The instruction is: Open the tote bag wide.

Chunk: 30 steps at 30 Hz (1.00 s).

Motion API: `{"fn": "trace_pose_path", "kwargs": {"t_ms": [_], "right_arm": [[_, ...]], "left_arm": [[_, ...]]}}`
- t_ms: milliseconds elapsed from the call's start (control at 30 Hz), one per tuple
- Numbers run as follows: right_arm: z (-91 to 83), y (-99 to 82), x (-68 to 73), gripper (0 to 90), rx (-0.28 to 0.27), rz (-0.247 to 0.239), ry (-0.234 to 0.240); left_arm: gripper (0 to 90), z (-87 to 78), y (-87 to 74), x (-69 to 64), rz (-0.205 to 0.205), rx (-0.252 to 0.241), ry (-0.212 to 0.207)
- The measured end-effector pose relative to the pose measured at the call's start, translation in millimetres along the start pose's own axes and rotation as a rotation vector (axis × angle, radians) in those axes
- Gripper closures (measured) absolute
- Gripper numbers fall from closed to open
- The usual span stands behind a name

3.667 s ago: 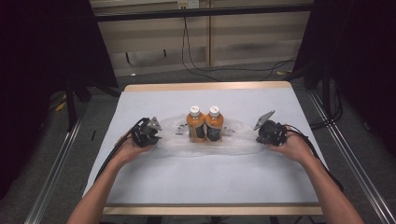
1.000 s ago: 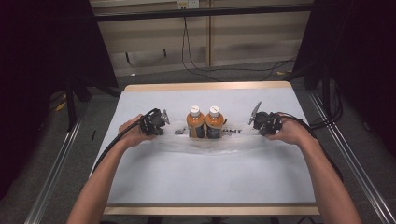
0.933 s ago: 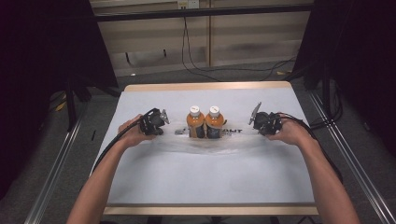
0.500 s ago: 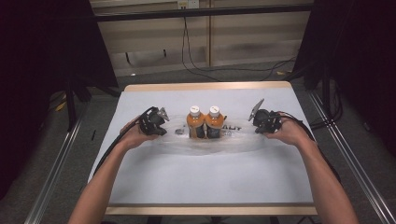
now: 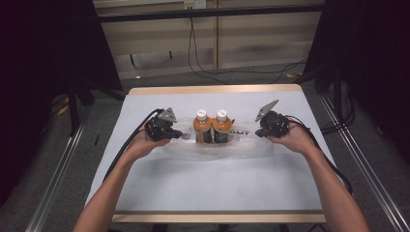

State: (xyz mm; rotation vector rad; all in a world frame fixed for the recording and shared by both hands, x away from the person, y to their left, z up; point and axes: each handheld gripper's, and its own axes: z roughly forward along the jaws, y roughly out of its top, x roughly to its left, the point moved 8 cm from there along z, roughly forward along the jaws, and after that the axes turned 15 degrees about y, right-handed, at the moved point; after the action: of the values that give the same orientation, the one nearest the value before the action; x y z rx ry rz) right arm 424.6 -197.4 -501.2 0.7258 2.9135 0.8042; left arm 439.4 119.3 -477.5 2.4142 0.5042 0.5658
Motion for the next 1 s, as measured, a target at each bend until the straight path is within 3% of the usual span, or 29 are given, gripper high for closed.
{"fn": "trace_pose_path", "kwargs": {"t_ms": [233, 467, 533, 667, 767, 933, 1000], "right_arm": [[-8.2, 18.2, 9.8, 90.0, -0.155, 0.021, 0.049], [-5.4, 31.9, 13.4, 90.0, -0.275, 0.065, 0.104], [-1.8, 34.6, 15.0, 90.0, -0.276, 0.065, 0.113], [7.3, 47.4, 19.0, 90.0, -0.286, 0.05, 0.132], [14.8, 52.9, 13.6, 90.0, -0.256, 0.063, 0.124], [25.1, 57.2, 12.5, 90.0, -0.243, 0.07, 0.134], [29.1, 58.1, 13.1, 90.0, -0.214, 0.067, 0.119]], "left_arm": [[90.0, -14.8, 15.7, -15.9, -0.122, -0.154, -0.053], [90.0, 0.8, 21.6, -35.2, -0.198, -0.177, -0.097], [90.0, 9.1, 20.5, -39.4, -0.214, -0.176, -0.111], [90.0, 13.0, 22.4, -52.8, -0.182, -0.181, -0.129], [90.0, 11.6, 31.9, -72.2, -0.152, -0.207, -0.155], [89.1, 20.8, 47.6, -85.6, -0.132, -0.221, -0.148], [90.0, 23.0, 50.3, -87.4, -0.132, -0.223, -0.14]]}}
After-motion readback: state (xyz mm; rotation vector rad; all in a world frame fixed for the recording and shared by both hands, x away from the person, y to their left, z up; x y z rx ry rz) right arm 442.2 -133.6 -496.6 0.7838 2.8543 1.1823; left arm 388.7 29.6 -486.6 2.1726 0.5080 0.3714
